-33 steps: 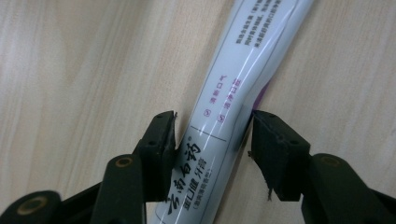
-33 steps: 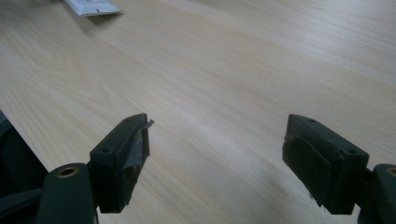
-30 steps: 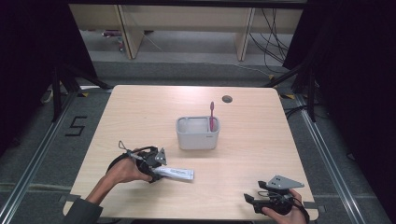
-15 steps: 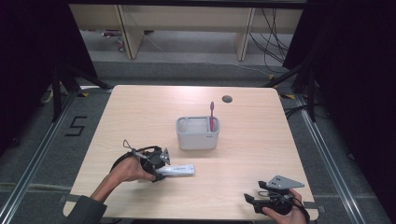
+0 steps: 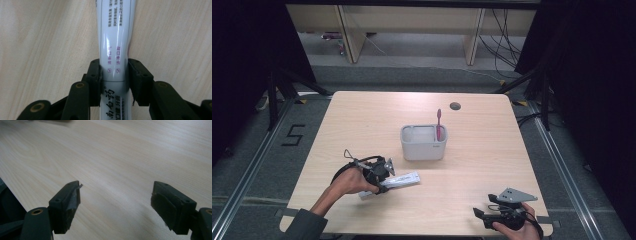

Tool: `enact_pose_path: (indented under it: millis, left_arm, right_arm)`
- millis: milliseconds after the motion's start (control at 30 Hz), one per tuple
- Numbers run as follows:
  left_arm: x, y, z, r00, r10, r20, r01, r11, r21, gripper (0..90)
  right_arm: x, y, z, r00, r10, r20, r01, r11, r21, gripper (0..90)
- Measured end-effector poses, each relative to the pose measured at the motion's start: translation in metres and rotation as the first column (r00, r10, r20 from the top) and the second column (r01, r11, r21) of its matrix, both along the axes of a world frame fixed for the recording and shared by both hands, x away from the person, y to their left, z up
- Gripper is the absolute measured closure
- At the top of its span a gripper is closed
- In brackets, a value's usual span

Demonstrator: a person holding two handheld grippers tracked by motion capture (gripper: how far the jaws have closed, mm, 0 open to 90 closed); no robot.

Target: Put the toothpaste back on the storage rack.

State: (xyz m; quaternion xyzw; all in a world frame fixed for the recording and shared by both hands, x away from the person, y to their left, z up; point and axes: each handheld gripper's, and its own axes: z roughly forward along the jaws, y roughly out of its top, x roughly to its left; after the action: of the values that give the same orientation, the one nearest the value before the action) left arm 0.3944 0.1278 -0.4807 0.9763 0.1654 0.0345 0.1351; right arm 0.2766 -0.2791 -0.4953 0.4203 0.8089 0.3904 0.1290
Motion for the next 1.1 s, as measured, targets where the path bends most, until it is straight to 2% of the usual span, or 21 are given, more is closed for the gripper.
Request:
enact_pose_path:
  millis: [133,433,600,633,733,933,1000,1100]
  left_arm:
    - [-0.001,-0.001,0.000,1.0000,-0.001,-0.003,0.001,1.0000,0.006,65.7]
    - [0.000,-0.006,0.003,0.9997,0.012,-0.022,-0.011,0.9990,0.044,68.9]
    - [0.002,-0.009,0.005,0.9996,0.002,-0.030,0.000,0.9973,0.074,69.9]
    - [0.003,-0.011,0.005,0.9993,0.010,-0.035,-0.007,0.9968,0.079,70.0]
    - [0.004,-0.012,0.005,0.9990,0.016,-0.041,-0.012,0.9963,0.085,70.3]
    - [0.004,-0.013,0.005,0.9989,0.019,-0.044,-0.015,0.9956,0.093,71.1]
    - [0.003,-0.015,0.006,0.9994,0.007,-0.034,-0.003,0.9942,0.107,71.4]
    - [0.003,-0.015,0.007,0.9995,0.005,-0.030,-0.002,0.9942,0.107,72.0]
  right_arm:
    - [0.000,0.000,0.000,1.0000,0.002,-0.002,-0.002,1.000,0.001,24.3]
    - [0.000,0.000,0.000,1.0000,0.002,-0.002,-0.002,1.000,0.000,24.4]
    - [0.000,0.001,0.000,1.0000,0.004,-0.003,-0.004,1.000,-0.001,24.4]
    - [-0.001,0.002,0.000,0.9999,-0.004,-0.017,0.004,1.000,0.009,24.4]
    - [0.000,0.000,0.000,1.0000,0.004,-0.004,-0.004,1.000,-0.007,24.4]
    - [0.000,0.000,0.000,1.0000,0.003,-0.005,-0.003,1.000,-0.009,24.4]
    - [0.000,0.000,0.000,0.9999,0.006,-0.008,-0.006,1.000,-0.005,24.4]
    - [0.000,0.000,-0.001,1.0000,0.003,-0.004,-0.003,1.000,0.000,24.5]
